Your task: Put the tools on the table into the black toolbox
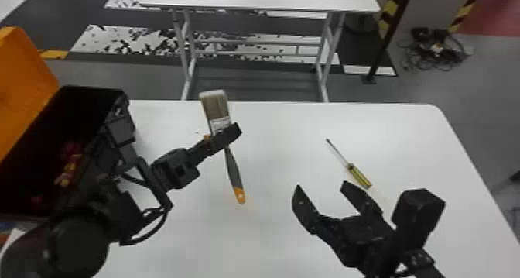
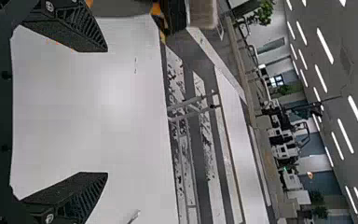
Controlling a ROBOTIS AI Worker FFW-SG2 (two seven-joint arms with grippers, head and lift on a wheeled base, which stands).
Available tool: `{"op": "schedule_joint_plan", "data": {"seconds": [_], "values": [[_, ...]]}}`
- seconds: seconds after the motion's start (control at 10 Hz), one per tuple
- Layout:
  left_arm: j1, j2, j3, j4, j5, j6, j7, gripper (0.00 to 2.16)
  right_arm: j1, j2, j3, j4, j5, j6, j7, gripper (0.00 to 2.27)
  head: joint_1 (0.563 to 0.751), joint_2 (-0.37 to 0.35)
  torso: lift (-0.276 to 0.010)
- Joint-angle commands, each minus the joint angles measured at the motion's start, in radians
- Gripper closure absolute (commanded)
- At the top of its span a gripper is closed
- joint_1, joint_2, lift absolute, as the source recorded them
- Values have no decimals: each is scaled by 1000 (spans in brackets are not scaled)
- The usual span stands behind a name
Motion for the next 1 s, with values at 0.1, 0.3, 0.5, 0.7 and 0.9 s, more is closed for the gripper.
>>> {"op": "schedule_joint_plan", "data": {"seconds": [0.1,0.3,0.5,0.7,0.9], "values": [[49,20,100,-153,-60,3,14,2138,31,1,-117,7,-89,-51,18,73,695,-37,-75],[78,30,178,-236,-106,3,17,2138,39,1,-194,16,-135,-54,44,76,695,-32,-75],[93,43,266,-250,-115,3,14,2138,44,1,-240,37,-169,-66,59,80,695,-13,-75],[87,52,347,-232,-184,3,2,2138,48,1,-262,57,-195,-87,82,83,695,24,-75],[84,53,411,-218,-241,0,-4,2138,50,1,-272,76,-198,-136,85,83,695,89,-75]]}}
